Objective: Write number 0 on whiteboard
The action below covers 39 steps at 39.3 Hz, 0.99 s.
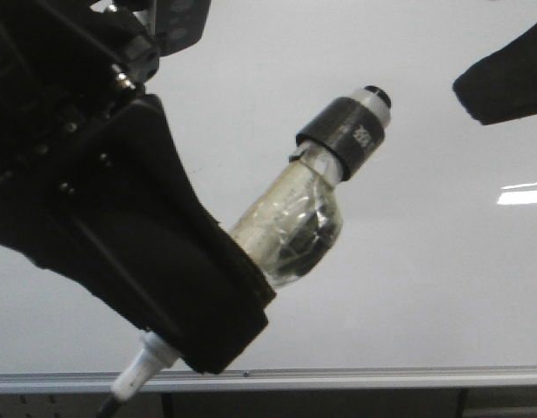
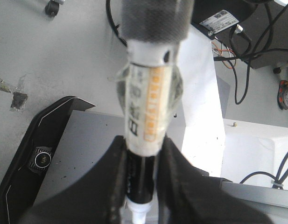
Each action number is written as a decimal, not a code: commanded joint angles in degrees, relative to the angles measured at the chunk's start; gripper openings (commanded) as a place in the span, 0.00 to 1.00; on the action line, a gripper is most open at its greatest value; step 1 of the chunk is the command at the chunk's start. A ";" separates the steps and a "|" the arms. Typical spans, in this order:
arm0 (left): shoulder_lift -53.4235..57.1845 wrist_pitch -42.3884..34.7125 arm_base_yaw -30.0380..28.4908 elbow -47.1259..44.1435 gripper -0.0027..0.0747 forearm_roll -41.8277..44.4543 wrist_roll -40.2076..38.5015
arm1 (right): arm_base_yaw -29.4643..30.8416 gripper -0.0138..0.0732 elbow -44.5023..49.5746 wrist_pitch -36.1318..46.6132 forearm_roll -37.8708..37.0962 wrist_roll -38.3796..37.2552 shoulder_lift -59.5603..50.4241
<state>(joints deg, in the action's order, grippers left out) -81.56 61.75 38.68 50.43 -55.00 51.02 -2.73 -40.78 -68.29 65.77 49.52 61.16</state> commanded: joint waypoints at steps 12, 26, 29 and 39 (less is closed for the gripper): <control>1.91 1.31 0.43 1.81 0.01 -4.10 0.23 | -8.31 0.89 -1.95 4.36 6.16 4.47 6.28; 1.91 1.31 0.43 1.81 0.01 -4.10 0.23 | -17.40 0.82 -2.07 9.63 7.55 4.55 9.86; 1.91 1.31 0.43 1.81 0.01 -4.10 0.23 | -17.40 0.69 -2.07 9.55 7.55 4.55 9.86; 1.91 1.07 0.43 1.81 0.01 -4.10 0.23 | -17.40 0.20 -2.07 6.86 7.55 4.55 9.86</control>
<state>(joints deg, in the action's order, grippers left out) -81.56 61.75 38.68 50.43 -55.56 51.26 -20.10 -41.20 -59.08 70.17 53.26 72.07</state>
